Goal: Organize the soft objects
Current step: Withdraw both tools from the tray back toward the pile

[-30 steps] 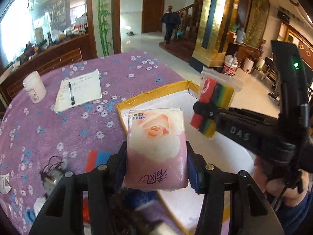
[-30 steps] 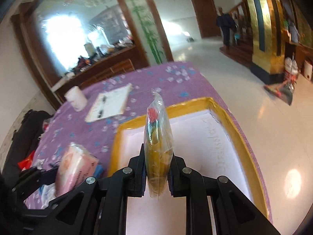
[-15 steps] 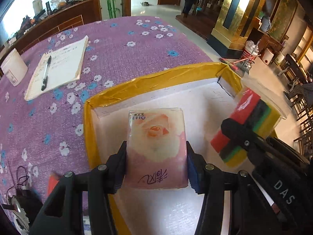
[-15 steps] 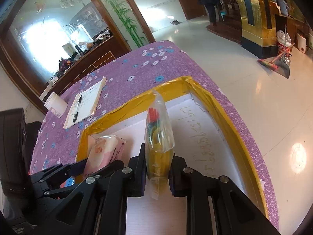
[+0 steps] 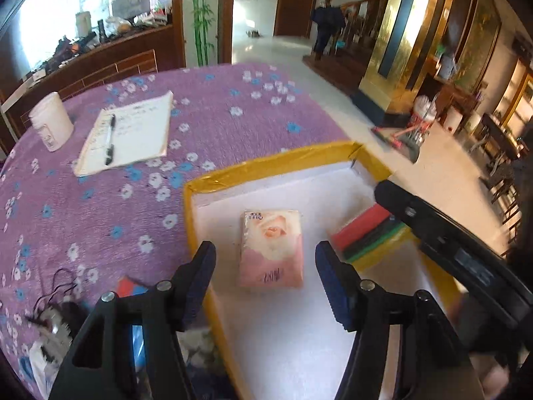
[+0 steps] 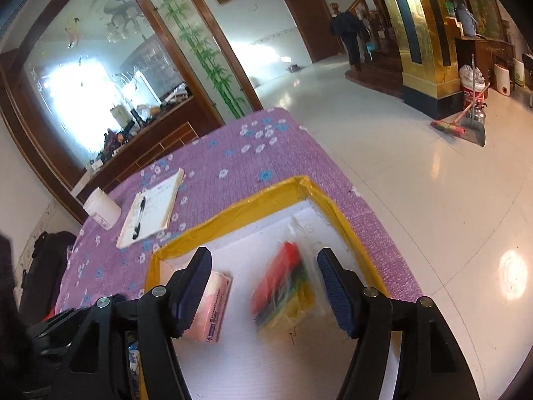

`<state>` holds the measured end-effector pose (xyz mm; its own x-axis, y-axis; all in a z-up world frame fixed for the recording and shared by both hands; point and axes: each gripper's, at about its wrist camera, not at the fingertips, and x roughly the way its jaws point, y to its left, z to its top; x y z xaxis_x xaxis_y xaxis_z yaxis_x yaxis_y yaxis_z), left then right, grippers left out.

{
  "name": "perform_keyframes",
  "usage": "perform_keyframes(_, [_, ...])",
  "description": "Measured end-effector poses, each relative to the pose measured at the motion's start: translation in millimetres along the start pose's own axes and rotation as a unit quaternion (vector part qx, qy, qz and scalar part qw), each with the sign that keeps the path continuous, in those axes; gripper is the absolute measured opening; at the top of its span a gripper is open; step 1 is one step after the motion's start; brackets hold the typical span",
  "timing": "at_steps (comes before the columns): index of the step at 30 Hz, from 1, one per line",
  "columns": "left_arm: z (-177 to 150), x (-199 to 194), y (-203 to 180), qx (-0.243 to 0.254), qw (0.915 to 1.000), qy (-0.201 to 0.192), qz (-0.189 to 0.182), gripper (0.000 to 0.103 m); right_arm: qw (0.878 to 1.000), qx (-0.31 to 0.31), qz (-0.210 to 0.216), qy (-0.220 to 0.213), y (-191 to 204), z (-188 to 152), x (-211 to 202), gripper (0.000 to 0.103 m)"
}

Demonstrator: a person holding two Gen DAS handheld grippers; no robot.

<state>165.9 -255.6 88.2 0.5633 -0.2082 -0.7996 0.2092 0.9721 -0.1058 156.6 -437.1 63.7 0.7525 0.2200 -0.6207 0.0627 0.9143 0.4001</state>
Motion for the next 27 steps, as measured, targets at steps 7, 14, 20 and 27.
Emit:
perform_keyframes(7, [-82.3, -78.6, 17.9, 0.041, 0.9949, -0.092, 0.000, 0.084, 0.999, -0.003, 0.038, -0.034, 8.3, 1.2, -16.7, 0.070])
perform_keyframes(14, [-98.5, -77.2, 61.3, -0.008, 0.9893, -0.145, -0.012, 0.084, 0.996, -0.046, 0.048, -0.063, 30.4, -11.3, -31.5, 0.070])
perform_keyframes(20, [-111.1, -69.4, 75.7, -0.040, 0.9864, -0.159, -0.012, 0.084, 0.997, -0.051, 0.025, -0.060, 42.3, -27.1, -33.4, 0.070])
perform_keyframes(27, [-118.4, -66.6, 82.4, -0.069, 0.9825, -0.172, 0.015, 0.084, 0.995, 0.035, 0.073, -0.052, 19.5, -42.7, -33.3, 0.070])
